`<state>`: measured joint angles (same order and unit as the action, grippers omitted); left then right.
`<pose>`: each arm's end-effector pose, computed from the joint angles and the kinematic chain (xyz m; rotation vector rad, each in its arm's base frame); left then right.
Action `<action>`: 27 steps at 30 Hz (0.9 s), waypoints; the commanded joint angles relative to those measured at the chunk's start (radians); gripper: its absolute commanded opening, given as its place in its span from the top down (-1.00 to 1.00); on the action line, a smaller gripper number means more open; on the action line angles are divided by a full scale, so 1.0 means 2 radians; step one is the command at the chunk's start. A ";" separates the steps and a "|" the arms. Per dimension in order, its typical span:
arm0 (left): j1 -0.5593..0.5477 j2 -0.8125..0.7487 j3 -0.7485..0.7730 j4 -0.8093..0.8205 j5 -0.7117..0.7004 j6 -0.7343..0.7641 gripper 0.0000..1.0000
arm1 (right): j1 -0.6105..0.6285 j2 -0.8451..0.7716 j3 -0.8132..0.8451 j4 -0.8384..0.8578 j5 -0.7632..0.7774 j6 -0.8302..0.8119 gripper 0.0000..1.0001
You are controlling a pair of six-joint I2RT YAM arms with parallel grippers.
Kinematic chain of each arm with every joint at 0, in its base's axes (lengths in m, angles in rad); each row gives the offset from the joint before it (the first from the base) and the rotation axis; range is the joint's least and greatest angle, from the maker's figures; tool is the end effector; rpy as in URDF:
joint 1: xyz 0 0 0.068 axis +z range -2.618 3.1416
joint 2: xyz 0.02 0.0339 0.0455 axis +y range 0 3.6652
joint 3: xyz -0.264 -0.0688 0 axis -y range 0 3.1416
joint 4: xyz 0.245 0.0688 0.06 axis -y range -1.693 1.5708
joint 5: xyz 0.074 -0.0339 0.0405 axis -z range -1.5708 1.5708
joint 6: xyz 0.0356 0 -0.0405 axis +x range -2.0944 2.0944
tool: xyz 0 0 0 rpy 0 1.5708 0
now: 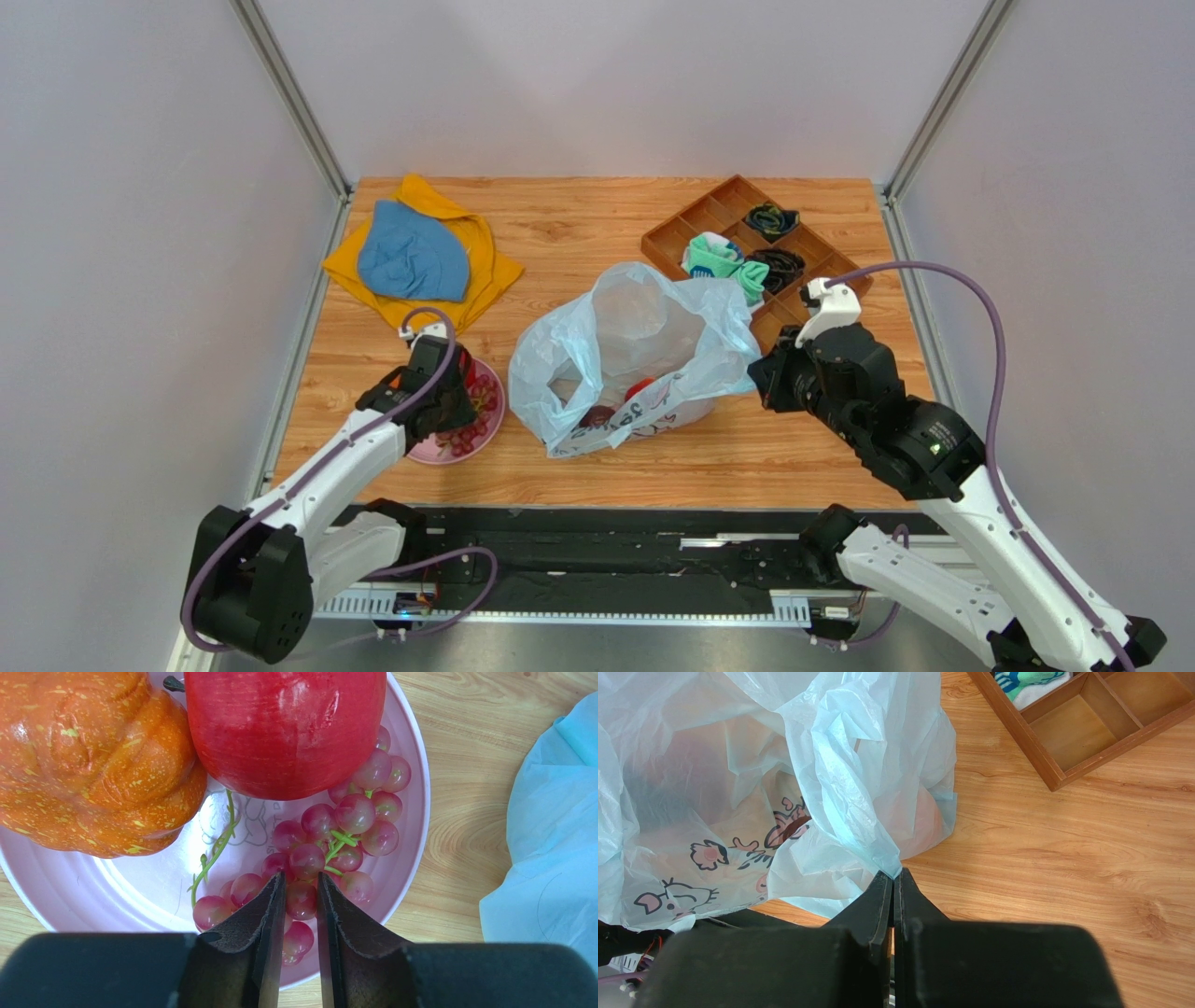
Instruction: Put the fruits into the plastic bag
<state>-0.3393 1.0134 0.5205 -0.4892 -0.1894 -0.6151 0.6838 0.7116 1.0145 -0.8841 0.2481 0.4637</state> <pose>0.1768 -0.0553 0.1838 -0.4202 2.4973 -0.1389 0.1037 0.0733 0.3567 -0.0926 2.1575 0.4054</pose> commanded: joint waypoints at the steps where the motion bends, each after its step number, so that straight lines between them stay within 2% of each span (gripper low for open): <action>1: -0.003 0.003 0.013 -0.010 0.001 0.008 0.50 | 0.000 -0.003 0.002 0.009 -0.001 0.004 1.00; 6: -0.004 -0.026 0.007 -0.011 0.019 0.004 0.60 | 0.000 0.000 0.004 0.009 -0.001 0.002 1.00; 19: -0.004 -0.121 0.044 -0.061 0.069 -0.001 0.63 | 0.000 0.007 0.007 0.012 0.001 0.001 1.00; 27: -0.004 -0.182 0.070 -0.074 0.088 0.026 0.63 | -0.001 0.006 0.007 0.011 0.001 0.002 1.00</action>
<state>-0.3447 0.6930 0.6048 -0.6285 -0.0563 -0.6029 0.6838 0.7277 1.0145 -0.8837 0.2485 0.4633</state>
